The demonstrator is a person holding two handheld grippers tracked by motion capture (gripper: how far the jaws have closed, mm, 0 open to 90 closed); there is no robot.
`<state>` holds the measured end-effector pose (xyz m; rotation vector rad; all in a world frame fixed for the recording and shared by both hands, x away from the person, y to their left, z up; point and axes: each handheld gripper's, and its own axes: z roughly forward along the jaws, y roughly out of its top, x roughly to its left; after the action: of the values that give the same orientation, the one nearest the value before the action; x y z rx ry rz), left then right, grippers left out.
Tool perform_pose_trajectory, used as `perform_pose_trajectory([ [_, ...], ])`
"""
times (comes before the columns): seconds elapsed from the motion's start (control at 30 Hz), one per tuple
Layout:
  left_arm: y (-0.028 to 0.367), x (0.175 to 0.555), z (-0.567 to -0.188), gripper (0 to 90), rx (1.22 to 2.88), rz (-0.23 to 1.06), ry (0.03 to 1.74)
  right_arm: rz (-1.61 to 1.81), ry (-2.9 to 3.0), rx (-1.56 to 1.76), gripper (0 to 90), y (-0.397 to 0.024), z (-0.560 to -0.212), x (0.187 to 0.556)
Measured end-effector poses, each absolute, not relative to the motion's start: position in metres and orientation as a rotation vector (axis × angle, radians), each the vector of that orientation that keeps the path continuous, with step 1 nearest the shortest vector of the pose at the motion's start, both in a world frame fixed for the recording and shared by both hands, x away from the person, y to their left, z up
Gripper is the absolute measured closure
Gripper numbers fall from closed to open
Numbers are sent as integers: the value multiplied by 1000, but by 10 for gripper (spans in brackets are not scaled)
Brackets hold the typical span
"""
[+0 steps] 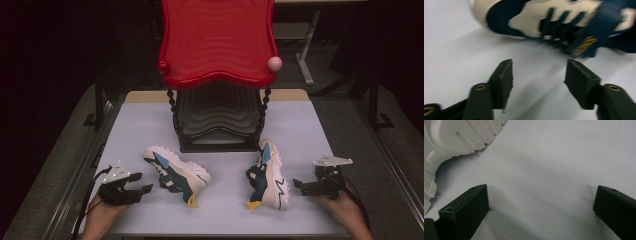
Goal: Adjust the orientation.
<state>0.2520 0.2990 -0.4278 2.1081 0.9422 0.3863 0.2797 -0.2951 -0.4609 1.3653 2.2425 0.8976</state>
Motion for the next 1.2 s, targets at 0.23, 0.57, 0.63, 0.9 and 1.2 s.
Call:
perform_pose_trajectory([
  [0.23,285,245,-423,468,2120,365,862,898,2242,1365,0,-295,-461,280],
  [0.57,270,249,-424,556,2141,363,786,898,2243,1366,0,-295,-461,280],
  [0.63,267,250,-425,561,2154,360,775,897,2243,1366,0,-295,-461,280],
  [0.9,258,253,-426,696,2197,389,725,898,2243,1366,0,-295,-461,280],
  [1.2,260,247,-422,710,2188,370,713,898,2243,1366,0,-295,-461,280],
])
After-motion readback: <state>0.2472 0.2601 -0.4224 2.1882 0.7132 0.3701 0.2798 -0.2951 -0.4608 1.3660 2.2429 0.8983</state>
